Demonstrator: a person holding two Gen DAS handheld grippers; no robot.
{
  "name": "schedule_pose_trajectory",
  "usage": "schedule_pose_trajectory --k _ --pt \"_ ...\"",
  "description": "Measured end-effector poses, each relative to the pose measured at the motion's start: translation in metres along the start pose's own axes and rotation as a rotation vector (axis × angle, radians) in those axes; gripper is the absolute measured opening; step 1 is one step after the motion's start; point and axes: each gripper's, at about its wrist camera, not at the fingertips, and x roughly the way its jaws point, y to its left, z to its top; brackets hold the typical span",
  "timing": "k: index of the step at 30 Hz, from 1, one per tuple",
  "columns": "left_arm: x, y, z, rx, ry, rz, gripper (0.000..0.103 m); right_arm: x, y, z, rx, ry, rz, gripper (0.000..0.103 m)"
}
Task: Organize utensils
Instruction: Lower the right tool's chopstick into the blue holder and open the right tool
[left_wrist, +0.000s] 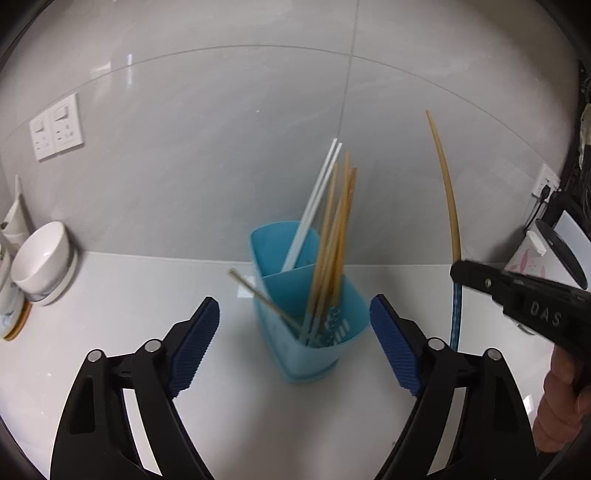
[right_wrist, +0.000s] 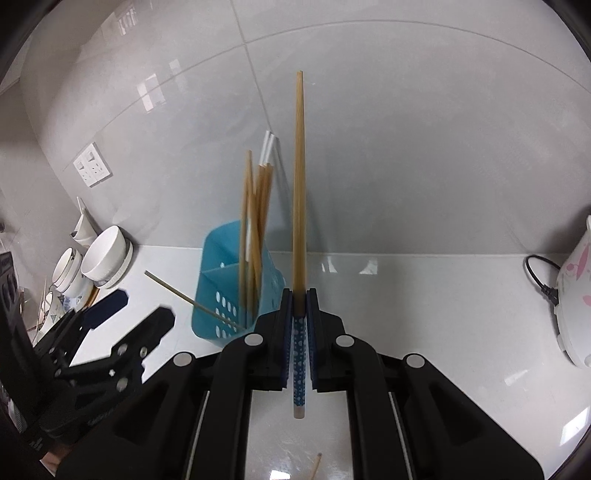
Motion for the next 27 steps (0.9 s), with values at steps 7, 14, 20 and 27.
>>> schedule_pose_trajectory --k 7,14,20,27 --pt "-0.012 0.025 -0.005 -0.039 0.061 0.038 0.097 0.006 0.015 0.013 -0.016 -0.048 0.041 0.007" --pt "-0.01 0.045 -0.007 -0.067 0.096 0.075 0.097 0.018 0.029 0.025 -0.002 -0.105 0.087 0.007" --pt "-0.008 0.056 -0.009 -0.081 0.107 0.096 0.097 0.028 0.043 0.03 -0.002 -0.149 0.107 0.007" --pt "0.004 0.07 -0.013 -0.092 0.126 0.115 0.097 0.047 0.054 0.026 -0.011 -0.174 0.093 0.007"
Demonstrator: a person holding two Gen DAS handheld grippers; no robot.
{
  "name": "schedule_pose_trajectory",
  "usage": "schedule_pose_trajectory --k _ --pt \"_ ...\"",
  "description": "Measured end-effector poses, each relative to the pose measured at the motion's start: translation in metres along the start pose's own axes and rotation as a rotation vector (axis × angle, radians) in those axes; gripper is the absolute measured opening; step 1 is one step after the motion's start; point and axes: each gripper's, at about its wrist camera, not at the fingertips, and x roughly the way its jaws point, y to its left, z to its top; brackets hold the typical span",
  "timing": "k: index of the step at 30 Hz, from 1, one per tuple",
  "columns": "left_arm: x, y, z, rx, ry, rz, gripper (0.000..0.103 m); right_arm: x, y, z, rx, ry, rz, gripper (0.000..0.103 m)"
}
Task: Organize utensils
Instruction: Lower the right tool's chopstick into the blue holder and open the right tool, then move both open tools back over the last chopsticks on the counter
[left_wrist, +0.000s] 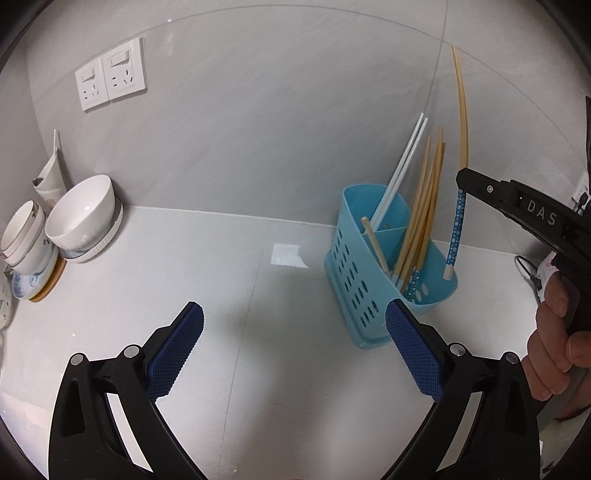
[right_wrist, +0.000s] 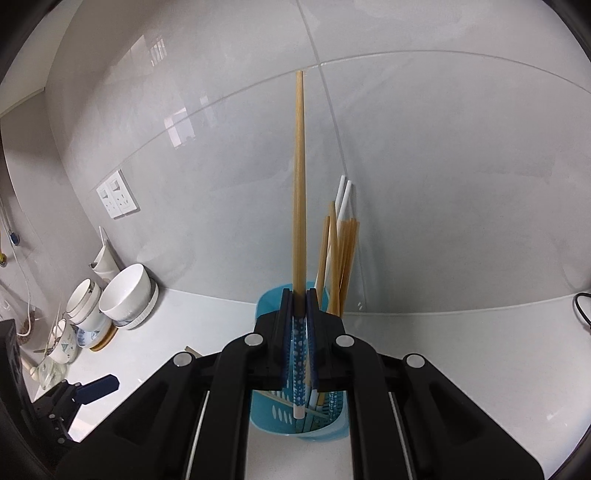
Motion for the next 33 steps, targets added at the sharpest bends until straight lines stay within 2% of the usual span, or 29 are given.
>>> schedule_pose_trajectory --k 13,23,24,26,31,33 --pt "0.013 0.013 -0.003 -0.022 0.028 0.023 0.097 0.029 0.001 -0.031 -0.026 0.006 -0.059 0.007" --pt "0.015 0.016 -0.003 -0.031 0.032 0.036 0.097 0.036 0.004 -0.041 -0.046 0.059 -0.075 0.01" --pt "0.015 0.016 -0.003 -0.031 0.031 0.035 0.097 0.034 0.004 -0.04 -0.046 0.063 -0.078 0.011" --pt "0.014 0.015 -0.003 -0.03 0.029 0.034 0.097 0.029 0.002 -0.039 -0.044 0.063 -0.084 0.028" --pt "0.009 0.008 -0.004 -0.024 0.024 0.019 0.097 0.007 -0.008 -0.033 -0.03 0.06 -0.11 0.05" --pt "0.007 0.004 -0.005 -0.02 0.023 0.01 0.097 -0.003 -0.014 -0.033 -0.033 0.061 -0.131 0.054"
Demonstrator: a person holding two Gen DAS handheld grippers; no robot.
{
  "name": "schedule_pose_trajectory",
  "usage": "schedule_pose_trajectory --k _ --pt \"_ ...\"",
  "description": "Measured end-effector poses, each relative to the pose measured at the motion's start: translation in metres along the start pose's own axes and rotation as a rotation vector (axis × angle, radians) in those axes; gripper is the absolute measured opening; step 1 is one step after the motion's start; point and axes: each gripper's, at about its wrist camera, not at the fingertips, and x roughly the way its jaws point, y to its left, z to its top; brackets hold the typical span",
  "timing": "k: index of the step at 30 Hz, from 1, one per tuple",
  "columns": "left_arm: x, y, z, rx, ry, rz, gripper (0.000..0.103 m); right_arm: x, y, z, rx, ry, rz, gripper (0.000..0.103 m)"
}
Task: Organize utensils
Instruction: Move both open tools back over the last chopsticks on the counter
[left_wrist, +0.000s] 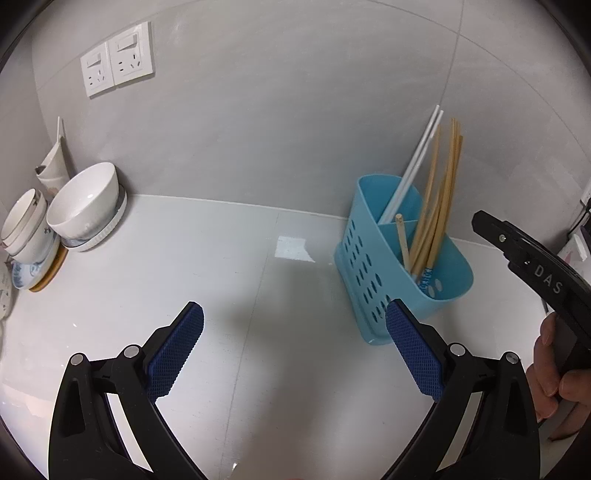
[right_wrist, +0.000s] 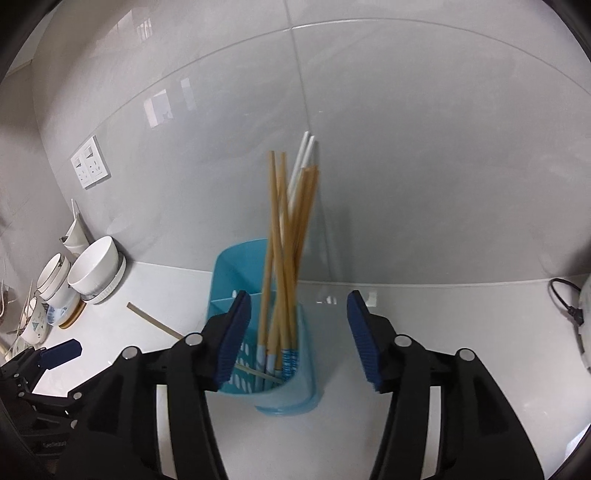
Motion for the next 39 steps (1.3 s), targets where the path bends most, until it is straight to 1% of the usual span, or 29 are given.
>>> schedule_pose_trajectory --k 2,4,5,6,10,11,14,20,21,25,29,33,39 --pt "-0.002 -0.004 -0.002 0.008 0.0 -0.007 0.097 -0.009 -0.007 -0.001 -0.005 0.01 -0.019 0.07" --pt "-0.004 -0.011 -0.005 0.019 0.004 -0.015 0.097 -0.017 -0.015 -0.004 -0.008 0.011 -0.04 0.073" --pt "-0.005 -0.015 -0.007 0.022 0.009 -0.023 0.097 -0.021 -0.018 -0.007 -0.012 0.018 -0.05 0.079" --pt "-0.005 -0.018 -0.009 0.024 0.017 -0.031 0.097 -0.027 -0.024 -0.011 -0.018 0.035 -0.068 0.082" --pt "-0.003 -0.034 -0.021 0.036 0.054 -0.067 0.097 -0.046 -0.047 -0.03 -0.014 0.067 -0.109 0.093" --pt "-0.003 -0.039 -0.026 0.046 0.064 -0.075 0.097 -0.05 -0.053 -0.035 -0.01 0.077 -0.121 0.094" --pt "0.001 -0.055 -0.04 0.067 0.105 -0.097 0.097 -0.062 -0.077 -0.054 0.014 0.12 -0.162 0.095" --pt "0.012 -0.087 -0.074 0.109 0.204 -0.148 0.097 -0.074 -0.129 -0.097 0.099 0.246 -0.235 0.095" --pt "0.014 -0.094 -0.081 0.122 0.224 -0.152 0.097 -0.076 -0.139 -0.107 0.112 0.278 -0.256 0.095" --pt "0.022 -0.116 -0.109 0.154 0.297 -0.169 0.097 -0.081 -0.161 -0.135 0.132 0.361 -0.293 0.095" --pt "0.033 -0.131 -0.134 0.186 0.349 -0.167 0.097 -0.087 -0.176 -0.164 0.151 0.437 -0.306 0.095" --pt "0.04 -0.143 -0.157 0.213 0.397 -0.156 0.097 -0.091 -0.181 -0.184 0.158 0.498 -0.31 0.095" --pt "0.048 -0.153 -0.18 0.232 0.451 -0.14 0.097 -0.094 -0.183 -0.203 0.17 0.561 -0.313 0.095"
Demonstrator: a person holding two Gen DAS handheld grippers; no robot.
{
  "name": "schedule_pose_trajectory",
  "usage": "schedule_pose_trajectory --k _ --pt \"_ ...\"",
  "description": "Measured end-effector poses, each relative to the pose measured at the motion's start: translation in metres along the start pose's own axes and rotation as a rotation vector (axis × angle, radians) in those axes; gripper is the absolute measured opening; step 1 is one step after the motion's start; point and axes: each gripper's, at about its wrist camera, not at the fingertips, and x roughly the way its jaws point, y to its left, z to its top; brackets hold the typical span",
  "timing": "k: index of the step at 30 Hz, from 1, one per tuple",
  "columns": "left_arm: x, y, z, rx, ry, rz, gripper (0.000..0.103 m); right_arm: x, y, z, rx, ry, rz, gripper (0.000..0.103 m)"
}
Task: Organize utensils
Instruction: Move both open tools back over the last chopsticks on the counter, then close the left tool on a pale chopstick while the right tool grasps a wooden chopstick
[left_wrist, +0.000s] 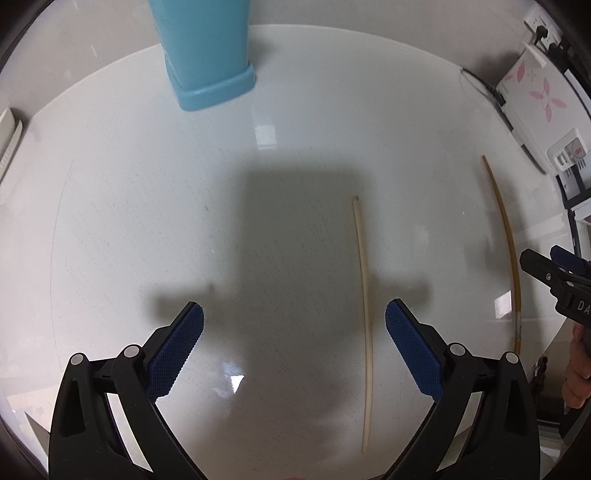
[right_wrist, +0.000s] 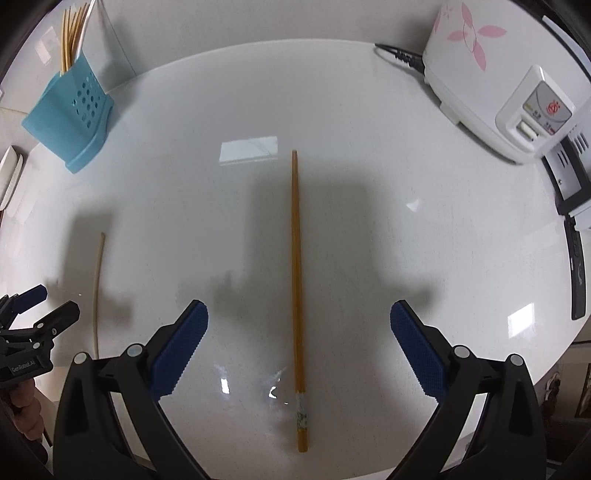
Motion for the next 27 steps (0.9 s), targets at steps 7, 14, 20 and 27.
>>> schedule_pose_trajectory --k 7,14,20,27 --pt "0.009 -0.013 -0.001 0.021 0.027 0.025 0.097 0.009 0.004 -0.007 -0.021 0.056 0.002 0.095" --pt "0.014 -0.021 -0.001 0.023 0.051 0.067 0.092 0.016 0.007 -0.012 -0.039 0.109 0.006 0.087" --pt "0.017 -0.034 0.009 0.013 0.067 0.098 0.076 0.023 0.006 -0.013 -0.033 0.159 0.022 0.071" --pt "0.014 -0.047 0.018 0.024 0.111 0.098 0.034 0.028 0.005 -0.013 -0.023 0.198 0.023 0.053"
